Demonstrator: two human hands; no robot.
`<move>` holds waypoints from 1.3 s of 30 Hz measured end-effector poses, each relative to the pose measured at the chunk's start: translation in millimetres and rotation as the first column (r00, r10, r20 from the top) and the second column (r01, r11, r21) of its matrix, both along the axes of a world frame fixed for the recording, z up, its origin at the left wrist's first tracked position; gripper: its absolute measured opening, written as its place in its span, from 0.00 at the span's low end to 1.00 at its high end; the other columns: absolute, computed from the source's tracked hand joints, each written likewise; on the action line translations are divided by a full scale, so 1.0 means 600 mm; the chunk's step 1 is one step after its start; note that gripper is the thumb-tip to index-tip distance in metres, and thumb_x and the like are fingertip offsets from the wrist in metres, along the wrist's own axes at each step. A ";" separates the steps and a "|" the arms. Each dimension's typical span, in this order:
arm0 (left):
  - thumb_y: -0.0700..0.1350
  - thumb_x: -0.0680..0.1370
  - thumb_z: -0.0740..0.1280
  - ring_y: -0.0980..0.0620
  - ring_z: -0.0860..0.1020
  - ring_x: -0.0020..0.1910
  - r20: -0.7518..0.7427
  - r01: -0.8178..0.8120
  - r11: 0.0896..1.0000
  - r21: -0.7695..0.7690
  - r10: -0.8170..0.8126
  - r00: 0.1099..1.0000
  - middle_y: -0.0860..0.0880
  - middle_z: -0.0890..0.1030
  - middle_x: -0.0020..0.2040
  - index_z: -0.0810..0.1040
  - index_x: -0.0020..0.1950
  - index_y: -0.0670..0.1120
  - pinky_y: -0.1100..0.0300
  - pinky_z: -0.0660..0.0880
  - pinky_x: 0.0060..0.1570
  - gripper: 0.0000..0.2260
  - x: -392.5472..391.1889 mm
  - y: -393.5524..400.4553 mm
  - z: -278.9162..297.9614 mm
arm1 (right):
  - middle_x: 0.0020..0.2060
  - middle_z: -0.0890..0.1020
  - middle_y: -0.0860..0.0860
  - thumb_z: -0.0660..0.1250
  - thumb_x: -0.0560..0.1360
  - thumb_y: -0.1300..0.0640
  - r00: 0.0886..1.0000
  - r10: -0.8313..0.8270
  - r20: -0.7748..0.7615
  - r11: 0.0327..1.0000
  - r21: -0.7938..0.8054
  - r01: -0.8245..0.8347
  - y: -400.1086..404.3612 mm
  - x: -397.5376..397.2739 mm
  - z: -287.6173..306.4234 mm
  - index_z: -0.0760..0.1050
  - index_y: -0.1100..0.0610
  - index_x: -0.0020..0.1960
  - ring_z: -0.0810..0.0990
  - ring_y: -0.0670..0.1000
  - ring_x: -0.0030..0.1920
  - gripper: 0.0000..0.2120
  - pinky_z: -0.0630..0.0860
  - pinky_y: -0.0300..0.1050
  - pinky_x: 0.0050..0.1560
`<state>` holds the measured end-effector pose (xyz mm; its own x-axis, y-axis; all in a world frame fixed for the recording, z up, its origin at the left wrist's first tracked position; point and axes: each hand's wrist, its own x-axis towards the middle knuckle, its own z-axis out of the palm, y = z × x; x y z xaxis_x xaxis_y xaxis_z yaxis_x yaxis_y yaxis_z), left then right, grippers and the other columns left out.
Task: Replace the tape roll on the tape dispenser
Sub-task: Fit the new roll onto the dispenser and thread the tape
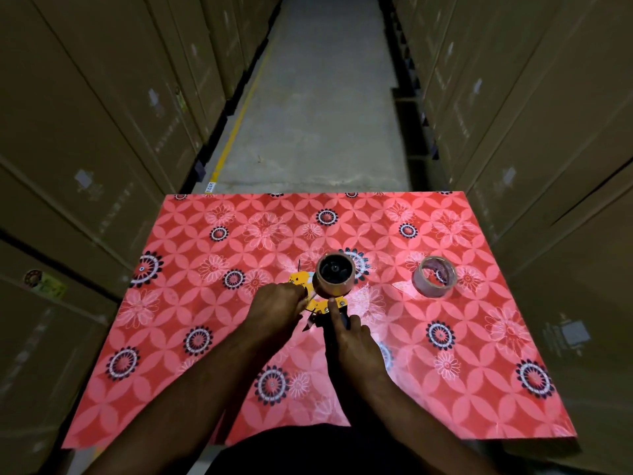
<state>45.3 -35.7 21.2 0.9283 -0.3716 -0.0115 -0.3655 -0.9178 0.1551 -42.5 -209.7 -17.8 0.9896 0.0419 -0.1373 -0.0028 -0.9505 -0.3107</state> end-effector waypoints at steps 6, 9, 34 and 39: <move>0.55 0.80 0.66 0.51 0.77 0.36 -0.044 -0.111 0.988 -0.111 0.107 0.993 0.53 0.79 0.37 0.77 0.42 0.51 0.52 0.77 0.39 0.11 -0.044 0.051 -0.007 | 0.56 0.74 0.56 0.68 0.73 0.60 1.000 -0.008 -0.004 1.000 -0.029 0.008 -0.005 0.000 0.003 0.42 0.46 0.82 0.77 0.61 0.44 0.47 0.68 0.49 0.31; 0.56 0.80 0.65 0.52 0.78 0.36 -0.061 -0.133 0.982 -0.135 0.126 0.990 0.54 0.80 0.38 0.78 0.43 0.52 0.52 0.77 0.39 0.10 -0.055 0.061 -0.012 | 0.74 0.62 0.61 0.66 0.72 0.63 0.999 0.045 -0.024 0.995 -0.083 -0.047 -0.006 0.000 0.002 0.47 0.49 0.82 0.78 0.65 0.51 0.45 0.73 0.53 0.33; 0.56 0.82 0.65 0.53 0.76 0.33 0.003 -0.039 0.999 -0.036 0.040 0.999 0.54 0.78 0.35 0.77 0.41 0.50 0.55 0.73 0.36 0.14 -0.075 0.144 0.010 | 0.82 0.53 0.42 0.53 0.83 0.38 0.969 0.190 0.160 0.972 -0.169 -0.163 -0.051 0.008 -0.011 0.52 0.37 0.79 0.80 0.61 0.35 0.26 0.75 0.47 0.30; 0.54 0.81 0.67 0.56 0.74 0.32 0.015 -0.139 0.990 -0.037 0.140 0.990 0.56 0.78 0.35 0.79 0.41 0.52 0.58 0.71 0.34 0.10 -0.070 0.179 0.010 | 0.81 0.53 0.40 0.52 0.83 0.37 0.954 0.249 0.166 0.961 -0.163 -0.222 -0.082 0.015 0.002 0.53 0.36 0.78 0.81 0.60 0.36 0.25 0.78 0.48 0.31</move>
